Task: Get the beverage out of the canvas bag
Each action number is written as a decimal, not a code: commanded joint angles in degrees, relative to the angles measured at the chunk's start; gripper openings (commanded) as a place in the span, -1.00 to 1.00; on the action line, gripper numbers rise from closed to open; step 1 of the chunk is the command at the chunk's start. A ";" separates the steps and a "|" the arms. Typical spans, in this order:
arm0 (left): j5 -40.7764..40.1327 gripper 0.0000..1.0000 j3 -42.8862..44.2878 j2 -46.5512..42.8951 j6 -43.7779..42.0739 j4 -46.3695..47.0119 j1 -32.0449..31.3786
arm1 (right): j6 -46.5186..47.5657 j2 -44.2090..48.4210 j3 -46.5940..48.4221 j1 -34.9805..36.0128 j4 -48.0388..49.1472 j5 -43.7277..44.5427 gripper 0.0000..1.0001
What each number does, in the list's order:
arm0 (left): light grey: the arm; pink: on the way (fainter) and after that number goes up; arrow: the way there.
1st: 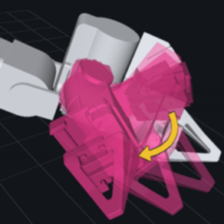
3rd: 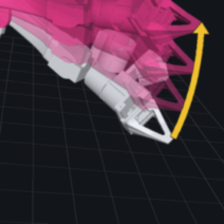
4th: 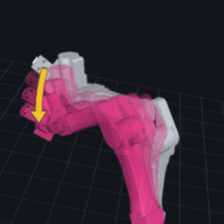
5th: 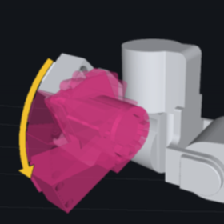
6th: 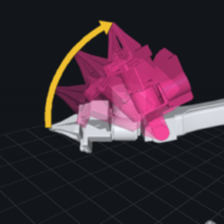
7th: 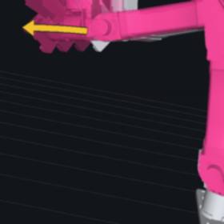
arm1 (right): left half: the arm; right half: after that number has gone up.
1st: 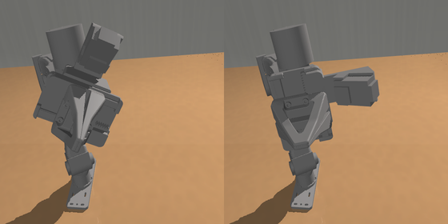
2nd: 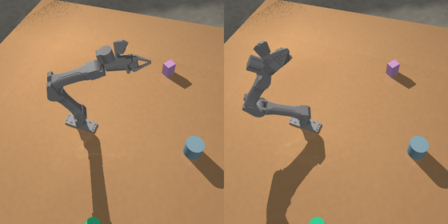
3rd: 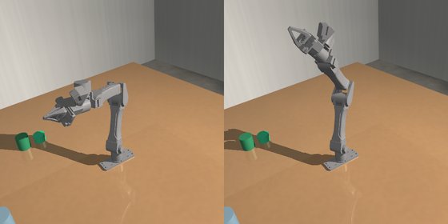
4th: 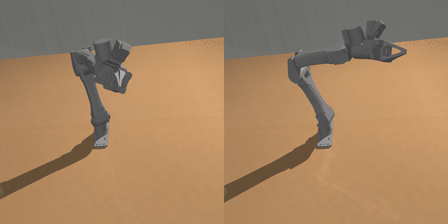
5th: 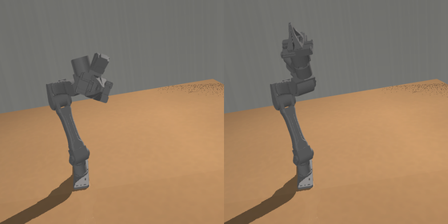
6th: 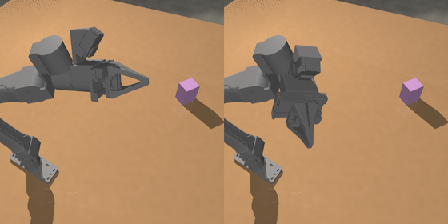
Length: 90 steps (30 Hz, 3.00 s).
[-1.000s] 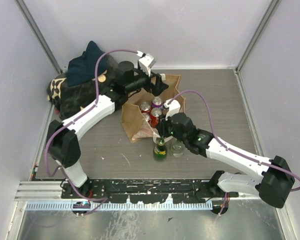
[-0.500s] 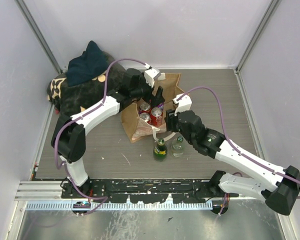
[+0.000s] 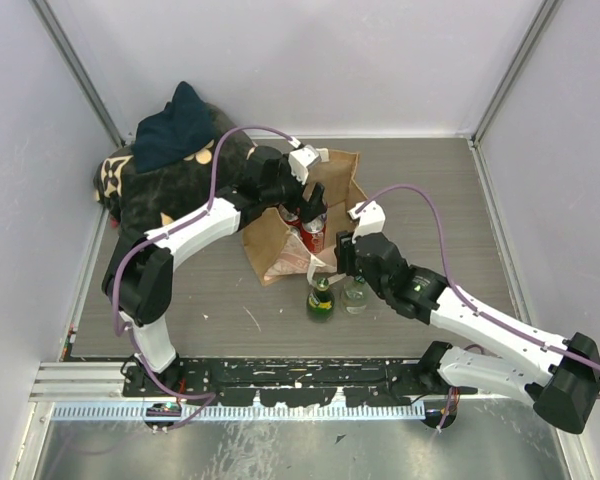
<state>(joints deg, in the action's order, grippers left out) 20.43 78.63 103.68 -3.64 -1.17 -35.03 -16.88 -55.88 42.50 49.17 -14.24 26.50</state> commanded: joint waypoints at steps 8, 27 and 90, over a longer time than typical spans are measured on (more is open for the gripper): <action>-0.99 0.96 -1.01 3.62 -4.81 -0.19 0.22 | -1.26 -2.82 -3.07 0.30 1.19 0.37 0.01; -2.47 0.96 5.39 10.14 -4.62 -0.89 0.21 | -0.51 -5.22 -2.78 0.31 4.48 0.19 -0.03; -16.93 0.10 13.59 17.79 2.73 -9.80 -4.26 | -2.99 1.43 -4.87 0.32 2.76 3.74 0.03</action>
<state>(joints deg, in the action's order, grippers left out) 5.21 92.66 118.63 0.05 -11.07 -39.27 -19.42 -55.00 38.24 49.39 -12.27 28.36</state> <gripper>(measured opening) 0.666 0.516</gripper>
